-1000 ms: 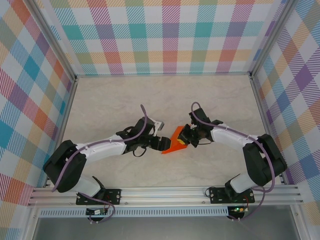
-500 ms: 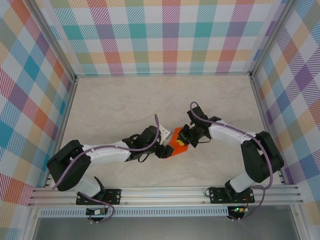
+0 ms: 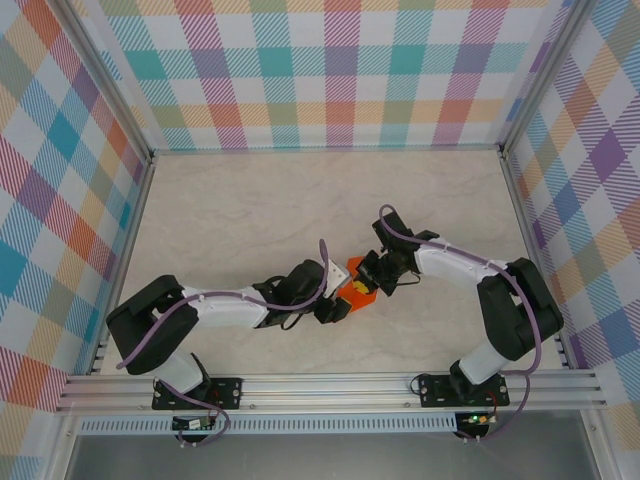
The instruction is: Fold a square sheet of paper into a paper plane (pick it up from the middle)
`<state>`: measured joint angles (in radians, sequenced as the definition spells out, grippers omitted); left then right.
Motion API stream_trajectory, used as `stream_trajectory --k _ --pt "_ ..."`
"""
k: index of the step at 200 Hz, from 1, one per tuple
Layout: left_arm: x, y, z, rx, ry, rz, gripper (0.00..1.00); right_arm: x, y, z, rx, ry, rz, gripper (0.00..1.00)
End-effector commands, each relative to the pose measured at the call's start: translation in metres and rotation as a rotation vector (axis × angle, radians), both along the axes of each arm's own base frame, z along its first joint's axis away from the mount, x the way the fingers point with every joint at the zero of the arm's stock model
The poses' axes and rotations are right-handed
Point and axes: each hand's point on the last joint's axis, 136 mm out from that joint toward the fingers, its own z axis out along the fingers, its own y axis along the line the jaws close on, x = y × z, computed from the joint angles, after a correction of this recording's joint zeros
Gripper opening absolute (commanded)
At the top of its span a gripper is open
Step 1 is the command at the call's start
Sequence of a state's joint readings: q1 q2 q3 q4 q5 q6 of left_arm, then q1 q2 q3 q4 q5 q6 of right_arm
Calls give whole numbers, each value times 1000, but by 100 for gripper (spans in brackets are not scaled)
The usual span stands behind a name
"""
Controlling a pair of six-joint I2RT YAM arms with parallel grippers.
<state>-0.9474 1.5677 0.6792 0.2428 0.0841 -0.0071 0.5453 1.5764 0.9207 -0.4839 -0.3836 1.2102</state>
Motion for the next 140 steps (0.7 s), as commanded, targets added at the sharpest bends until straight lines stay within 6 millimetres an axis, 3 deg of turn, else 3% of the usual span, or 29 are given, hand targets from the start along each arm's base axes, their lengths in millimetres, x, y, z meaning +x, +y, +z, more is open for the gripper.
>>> stream_trajectory --k 1,84,140 --pt "-2 -5 -6 6 -25 -23 55 -5 4 0 -1 52 -11 4" --pt "-5 -10 -14 -2 -4 -28 32 -7 4 1 4 74 -27 17" --pt "-8 -9 -16 2 0 -39 25 -9 2 2 -5 92 -31 16"
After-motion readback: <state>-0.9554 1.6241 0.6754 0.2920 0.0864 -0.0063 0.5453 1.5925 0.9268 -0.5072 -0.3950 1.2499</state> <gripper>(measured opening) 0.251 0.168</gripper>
